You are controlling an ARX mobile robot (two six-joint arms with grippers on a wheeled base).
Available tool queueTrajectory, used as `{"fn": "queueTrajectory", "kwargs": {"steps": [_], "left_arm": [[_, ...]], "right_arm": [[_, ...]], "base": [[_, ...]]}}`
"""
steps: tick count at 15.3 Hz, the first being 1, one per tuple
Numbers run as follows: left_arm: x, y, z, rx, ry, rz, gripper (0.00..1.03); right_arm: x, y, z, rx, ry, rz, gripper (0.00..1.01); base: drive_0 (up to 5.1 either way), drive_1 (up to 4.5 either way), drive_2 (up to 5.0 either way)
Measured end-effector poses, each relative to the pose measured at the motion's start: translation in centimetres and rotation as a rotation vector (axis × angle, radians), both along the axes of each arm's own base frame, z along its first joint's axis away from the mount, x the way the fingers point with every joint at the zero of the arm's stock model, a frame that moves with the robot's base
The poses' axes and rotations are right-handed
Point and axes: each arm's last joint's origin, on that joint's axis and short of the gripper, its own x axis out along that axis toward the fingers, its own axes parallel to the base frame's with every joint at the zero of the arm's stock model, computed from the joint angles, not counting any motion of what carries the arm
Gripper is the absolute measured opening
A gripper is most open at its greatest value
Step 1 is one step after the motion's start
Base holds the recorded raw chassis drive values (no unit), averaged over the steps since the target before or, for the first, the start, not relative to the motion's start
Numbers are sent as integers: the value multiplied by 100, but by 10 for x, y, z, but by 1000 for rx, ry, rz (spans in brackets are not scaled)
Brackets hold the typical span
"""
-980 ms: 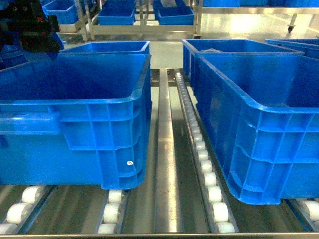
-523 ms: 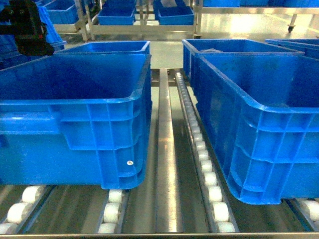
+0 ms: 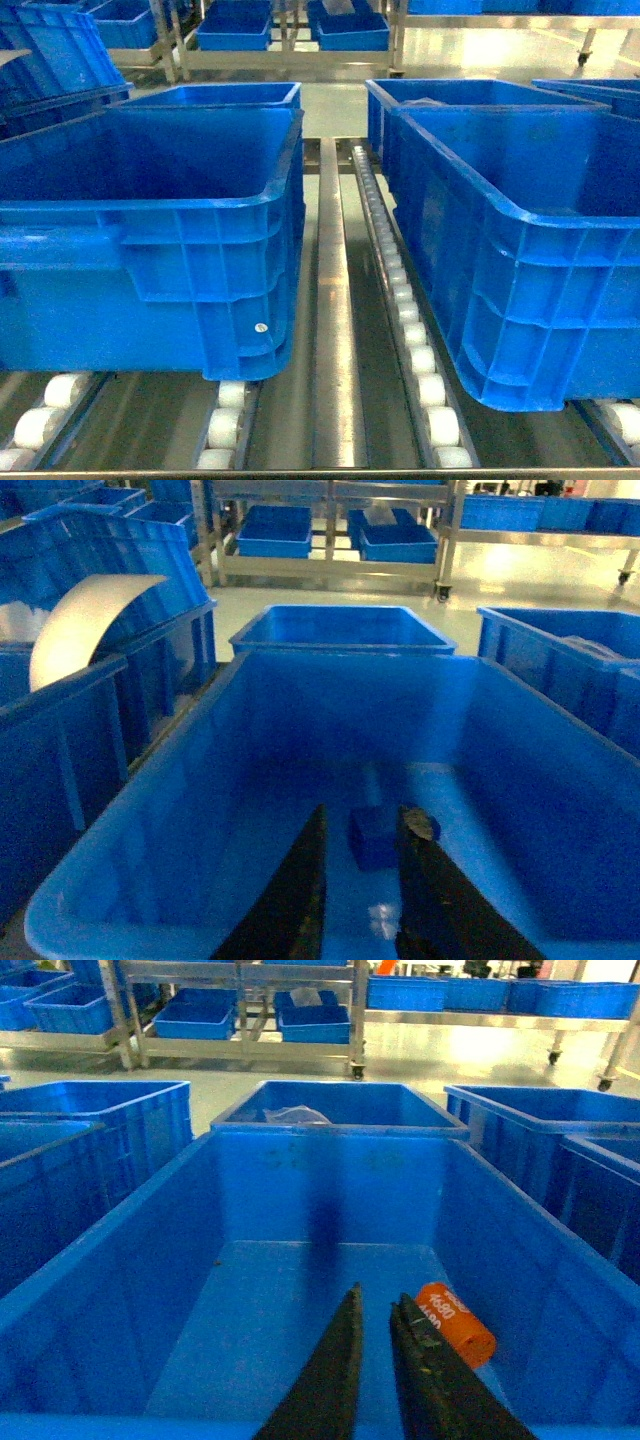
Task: Sort blue parts and orange caps into right shelf containers
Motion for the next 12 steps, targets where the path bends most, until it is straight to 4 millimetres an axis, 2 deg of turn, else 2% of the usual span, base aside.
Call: {"fn": "queueTrajectory", "kwargs": {"steps": [1,2,3,4,12], "left_arm": [[-8,0,-2,0,2,-2,7],[-17,-1,-4,1,-1,-9,2],[-27,-1,-6,0,0,-9,2],[-86,-1,-23,0,-5,-6,2],[-113,-1,-18,0,-16,-6,2]], "right_arm": [[-9,8,-3,0,5,2,1],[-17,11,-5,1,8,15,2],[-28,10,-6,1,4,11,2],[-80,10,-19,4,5,6,2],[-106,10,-13,4,-15,5,2]], "base": [[0,0,0],[0,0,0],[0,0,0],[0,0,0],[0,0,0]]}}
